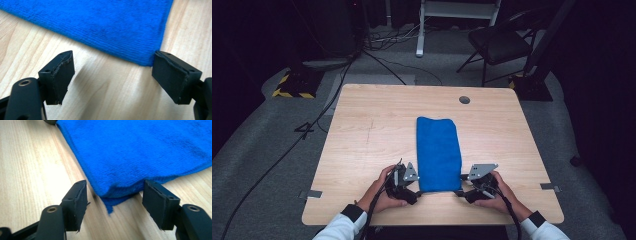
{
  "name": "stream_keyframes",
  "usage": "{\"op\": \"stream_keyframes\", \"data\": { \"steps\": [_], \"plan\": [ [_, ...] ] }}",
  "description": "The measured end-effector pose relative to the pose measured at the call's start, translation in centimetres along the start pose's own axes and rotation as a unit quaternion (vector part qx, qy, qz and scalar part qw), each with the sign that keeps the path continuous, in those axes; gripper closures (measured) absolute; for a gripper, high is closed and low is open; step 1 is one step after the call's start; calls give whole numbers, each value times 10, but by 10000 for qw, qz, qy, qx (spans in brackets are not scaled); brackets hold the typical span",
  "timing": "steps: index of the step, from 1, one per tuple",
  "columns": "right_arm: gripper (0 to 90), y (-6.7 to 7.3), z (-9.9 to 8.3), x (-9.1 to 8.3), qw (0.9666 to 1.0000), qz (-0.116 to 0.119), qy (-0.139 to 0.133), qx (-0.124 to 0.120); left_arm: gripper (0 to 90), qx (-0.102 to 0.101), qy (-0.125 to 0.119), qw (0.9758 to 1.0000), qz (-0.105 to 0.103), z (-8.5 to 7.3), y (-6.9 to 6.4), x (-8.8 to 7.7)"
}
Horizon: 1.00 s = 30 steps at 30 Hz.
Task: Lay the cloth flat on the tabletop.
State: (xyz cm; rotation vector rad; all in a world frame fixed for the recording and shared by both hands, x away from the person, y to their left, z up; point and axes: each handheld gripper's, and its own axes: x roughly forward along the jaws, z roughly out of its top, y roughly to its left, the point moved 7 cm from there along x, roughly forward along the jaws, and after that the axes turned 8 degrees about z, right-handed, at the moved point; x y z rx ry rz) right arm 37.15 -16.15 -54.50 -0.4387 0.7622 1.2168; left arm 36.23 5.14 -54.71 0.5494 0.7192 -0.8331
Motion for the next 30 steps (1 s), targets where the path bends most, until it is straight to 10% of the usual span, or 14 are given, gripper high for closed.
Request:
{"op": "stream_keyframes", "data": {
  "steps": [14, 30],
  "plan": [
    [390, -28, 16, -28, 9983, -394, -410, 109, 194, -35, -258, 9989, 378, 22, 29, -7],
    [432, -140, 70, -7, 9887, -1163, -722, 611, 207, -1029, -478, 9912, 675, 75, 121, 41]
  ]
}}
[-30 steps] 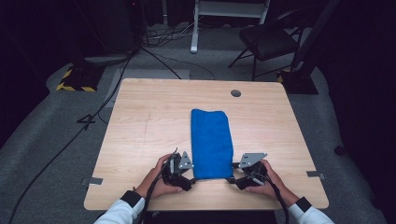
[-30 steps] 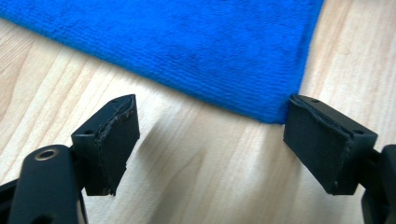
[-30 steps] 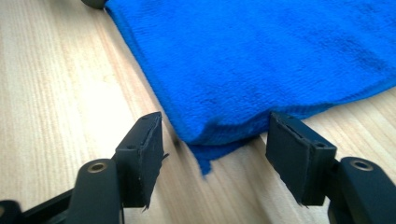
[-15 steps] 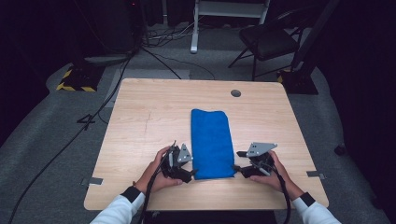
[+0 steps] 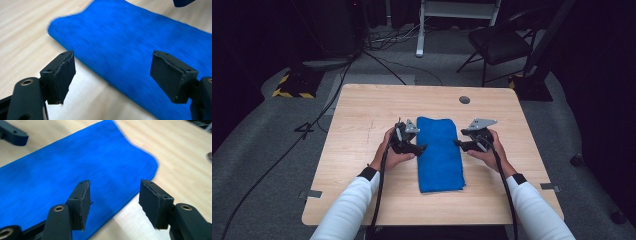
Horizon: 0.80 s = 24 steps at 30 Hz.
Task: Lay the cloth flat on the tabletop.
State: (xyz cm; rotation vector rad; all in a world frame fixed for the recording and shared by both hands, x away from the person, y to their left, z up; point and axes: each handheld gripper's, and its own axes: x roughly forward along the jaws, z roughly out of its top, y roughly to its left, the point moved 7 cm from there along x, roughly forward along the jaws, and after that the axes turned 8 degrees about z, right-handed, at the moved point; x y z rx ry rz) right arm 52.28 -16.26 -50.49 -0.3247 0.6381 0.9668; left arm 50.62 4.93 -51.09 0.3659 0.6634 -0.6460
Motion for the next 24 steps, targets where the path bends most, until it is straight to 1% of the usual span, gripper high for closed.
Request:
{"op": "stream_keyframes", "data": {
  "steps": [1, 3, 4, 5, 6, 7, 8, 9, 10, 12, 13, 15, 16, 18, 19, 20, 21, 24],
  "plan": [
    [438, -6, 4, 3, 10000, -65, 0, 6, 206, -21, -2, 10000, 12, 1, 4, 4],
    [437, -15, 9, 8, 9997, -221, 91, 10, 207, -86, 51, 9998, 161, 4, 13, 13],
    [436, -19, 11, 11, 9997, -237, 91, 73, 207, -146, 49, 9997, 192, 5, 16, 17],
    [437, -22, 13, 14, 9996, -237, 96, 98, 207, -259, 52, 9994, 241, 7, 22, 21],
    [431, -26, 15, 18, 9994, -267, 170, 139, 208, -313, 82, 9990, 320, 9, 27, 24],
    [429, -29, 16, 22, 9992, -295, 219, 173, 211, -432, 63, 9983, 378, 10, 32, 28],
    [434, -32, 18, 25, 9990, -333, 236, 181, 218, -525, 76, 9978, 387, 11, 36, 30],
    [433, -35, 19, 28, 9988, -356, 248, 208, 223, -642, 118, 9968, 457, 12, 41, 34],
    [431, -38, 20, 32, 9986, -343, 241, 330, 223, -685, 125, 9962, 515, 13, 45, 37],
    [431, -42, 25, 38, 9984, -290, 195, 443, 224, -791, 208, 9949, 583, 13, 51, 44],
    [431, -44, 27, 41, 9982, -328, 209, 464, 226, -801, 254, 9946, 604, 14, 52, 46],
    [433, -48, 30, 46, 9978, -353, 243, 509, 228, -809, 305, 9937, 715, 15, 56, 50],
    [433, -50, 32, 48, 9975, -375, 230, 547, 233, -888, 353, 9927, 734, 15, 59, 53],
    [430, -57, 36, 52, 9963, -352, 191, 766, 237, -961, 406, 9917, 757, 16, 60, 57],
    [428, -59, 37, 54, 9959, -363, 194, 805, 237, -992, 415, 9912, 775, 17, 61, 60],
    [425, -61, 38, 56, 9955, -419, 241, 819, 240, -1011, 459, 9905, 816, 16, 61, 62],
    [426, -63, 37, 59, 9950, -480, 305, 819, 246, -976, 539, 9901, 851, 16, 61, 65],
    [426, -64, 34, 67, 9937, -489, 460, 899, 250, -1023, 596, 9894, 846, 15, 59, 70]
  ]
}}
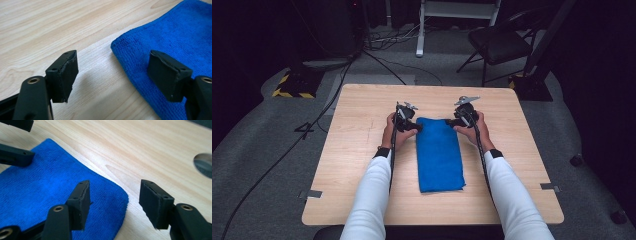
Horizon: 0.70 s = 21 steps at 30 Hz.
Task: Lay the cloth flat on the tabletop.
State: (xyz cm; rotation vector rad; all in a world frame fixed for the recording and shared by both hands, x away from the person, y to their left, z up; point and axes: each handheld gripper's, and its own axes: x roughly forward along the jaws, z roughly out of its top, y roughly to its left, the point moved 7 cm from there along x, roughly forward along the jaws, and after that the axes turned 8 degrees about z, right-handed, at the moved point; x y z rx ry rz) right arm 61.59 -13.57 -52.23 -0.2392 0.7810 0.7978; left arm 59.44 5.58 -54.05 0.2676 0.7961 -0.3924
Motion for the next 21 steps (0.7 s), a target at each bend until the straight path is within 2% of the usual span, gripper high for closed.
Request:
{"op": "stream_keyframes", "data": {
  "steps": [2, 4, 9, 14, 16, 19, 21],
  "plan": [
    [422, -2, -3, 3, 10000, -26, 75, 39, 253, -12, 72, 10000, -12, -2, -1, 3],
    [419, -4, -7, 5, 9999, 1, 85, 151, 249, -8, 83, 10000, -23, -3, -2, 5],
    [411, -6, -15, 10, 9995, 24, 189, 240, 244, -122, 57, 9999, -73, -4, -1, 7],
    [428, -7, -16, 13, 9996, 61, 94, 273, 249, -60, 61, 9999, -64, -5, -2, 6],
    [533, -3, -15, 12, 9996, 134, 117, 221, 269, -29, 95, 9999, -92, -5, -3, 5],
    [701, 4, -15, 12, 9994, 296, 135, 141, 379, 61, 81, 9998, -186, -4, -8, 3],
    [778, 7, -15, 12, 9990, 395, 141, 130, 472, 159, 93, 9994, -293, -4, -11, 1]
  ]
}}
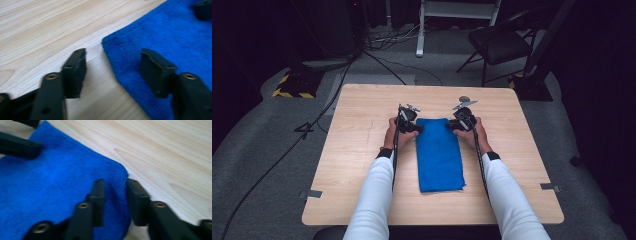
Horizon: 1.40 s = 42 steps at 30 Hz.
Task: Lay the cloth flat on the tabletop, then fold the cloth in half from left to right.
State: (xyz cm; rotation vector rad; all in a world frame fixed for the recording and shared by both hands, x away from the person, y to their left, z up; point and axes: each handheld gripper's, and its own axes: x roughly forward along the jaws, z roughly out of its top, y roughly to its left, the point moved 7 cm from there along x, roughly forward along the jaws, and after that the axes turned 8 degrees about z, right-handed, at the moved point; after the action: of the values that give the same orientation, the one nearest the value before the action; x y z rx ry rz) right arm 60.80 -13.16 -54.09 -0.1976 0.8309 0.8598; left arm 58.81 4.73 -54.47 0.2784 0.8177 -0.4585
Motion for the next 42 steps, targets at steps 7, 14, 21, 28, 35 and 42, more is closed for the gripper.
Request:
{"op": "stream_keyframes", "data": {
  "steps": [7, 14, 21, 28, 35, 42],
  "plan": [
    [866, 4, -1, -1, 9999, -46, 45, -80, 779, 89, -59, 9992, -382, 0, -6, -2],
    [877, 4, -2, -2, 10000, -23, 15, -87, 852, 137, 8, 9989, -447, 1, -9, -2],
    [884, 3, 2, -6, 9998, -75, 31, -200, 863, 341, 126, 9991, -237, 6, -12, -2],
    [884, 3, 5, -9, 9996, -103, -69, -240, 864, 449, 118, 9989, -74, 14, -11, -3],
    [885, 0, 8, -12, 9993, -203, -125, -288, 863, 402, 30, 9992, -25, 18, -10, -1],
    [884, -3, 11, -14, 9987, -333, -181, -339, 863, 385, -104, 9992, 44, 28, -9, 0]
  ]
}}
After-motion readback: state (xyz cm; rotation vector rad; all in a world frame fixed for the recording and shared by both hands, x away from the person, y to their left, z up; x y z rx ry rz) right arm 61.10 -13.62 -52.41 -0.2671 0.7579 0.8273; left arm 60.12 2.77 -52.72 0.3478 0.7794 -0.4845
